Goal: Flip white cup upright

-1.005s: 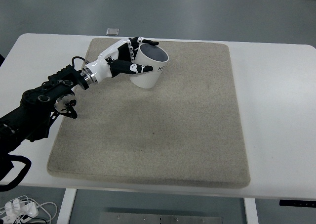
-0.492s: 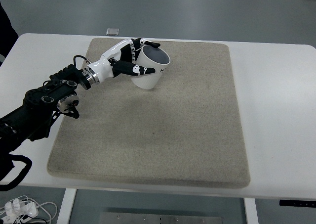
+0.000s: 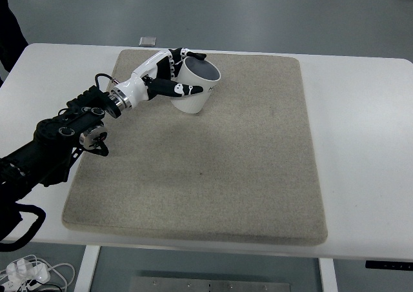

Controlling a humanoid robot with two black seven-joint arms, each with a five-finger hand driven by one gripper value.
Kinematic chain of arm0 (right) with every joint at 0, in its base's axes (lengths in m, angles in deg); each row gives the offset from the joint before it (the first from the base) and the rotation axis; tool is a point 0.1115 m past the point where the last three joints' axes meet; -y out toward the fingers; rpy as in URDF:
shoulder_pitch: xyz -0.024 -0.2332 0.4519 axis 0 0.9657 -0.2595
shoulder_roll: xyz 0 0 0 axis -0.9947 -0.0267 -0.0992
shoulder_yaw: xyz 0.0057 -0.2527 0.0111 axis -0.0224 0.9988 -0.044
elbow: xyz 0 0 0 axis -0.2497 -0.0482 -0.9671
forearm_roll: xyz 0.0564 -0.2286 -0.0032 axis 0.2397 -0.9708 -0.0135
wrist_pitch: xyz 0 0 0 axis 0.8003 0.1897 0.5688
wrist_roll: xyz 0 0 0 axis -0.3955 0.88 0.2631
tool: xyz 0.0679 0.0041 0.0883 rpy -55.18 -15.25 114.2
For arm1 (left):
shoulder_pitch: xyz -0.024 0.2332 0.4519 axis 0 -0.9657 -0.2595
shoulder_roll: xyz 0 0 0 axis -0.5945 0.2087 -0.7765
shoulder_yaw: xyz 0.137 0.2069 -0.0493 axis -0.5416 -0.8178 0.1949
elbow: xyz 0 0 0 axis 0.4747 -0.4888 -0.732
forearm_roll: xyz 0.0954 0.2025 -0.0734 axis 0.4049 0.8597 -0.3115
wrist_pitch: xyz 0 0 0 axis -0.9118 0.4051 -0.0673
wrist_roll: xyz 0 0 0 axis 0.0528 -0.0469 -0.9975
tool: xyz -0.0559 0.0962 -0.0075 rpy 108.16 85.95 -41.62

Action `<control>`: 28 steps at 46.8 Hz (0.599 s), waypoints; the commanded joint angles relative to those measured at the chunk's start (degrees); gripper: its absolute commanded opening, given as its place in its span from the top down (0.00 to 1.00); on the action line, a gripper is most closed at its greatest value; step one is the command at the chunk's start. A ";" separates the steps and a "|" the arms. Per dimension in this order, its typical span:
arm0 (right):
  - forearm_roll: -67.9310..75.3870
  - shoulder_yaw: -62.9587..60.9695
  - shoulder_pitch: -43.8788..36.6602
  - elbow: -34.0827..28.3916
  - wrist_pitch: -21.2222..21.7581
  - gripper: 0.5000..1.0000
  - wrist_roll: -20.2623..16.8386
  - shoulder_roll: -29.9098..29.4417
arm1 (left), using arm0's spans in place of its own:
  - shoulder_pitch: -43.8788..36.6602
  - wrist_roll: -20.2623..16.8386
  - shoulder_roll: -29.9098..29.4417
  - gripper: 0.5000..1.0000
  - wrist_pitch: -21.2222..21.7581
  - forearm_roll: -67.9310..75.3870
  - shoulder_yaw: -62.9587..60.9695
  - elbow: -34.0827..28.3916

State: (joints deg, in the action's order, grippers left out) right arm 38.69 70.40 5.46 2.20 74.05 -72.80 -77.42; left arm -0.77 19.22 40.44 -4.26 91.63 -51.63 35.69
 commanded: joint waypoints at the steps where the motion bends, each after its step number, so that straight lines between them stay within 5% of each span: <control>1: 0.00 0.00 0.00 0.00 -0.01 0.10 0.01 0.00 | -0.11 0.00 0.01 0.02 0.40 0.08 -0.15 -0.06; 28: 0.00 0.00 0.00 0.00 -0.01 0.10 0.01 0.00 | -0.37 0.00 0.19 0.01 -0.04 -1.59 0.46 0.12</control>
State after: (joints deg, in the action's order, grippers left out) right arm 38.68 70.40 5.46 2.20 74.02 -72.79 -77.42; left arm -1.14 19.22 40.72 -4.09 90.62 -51.17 35.72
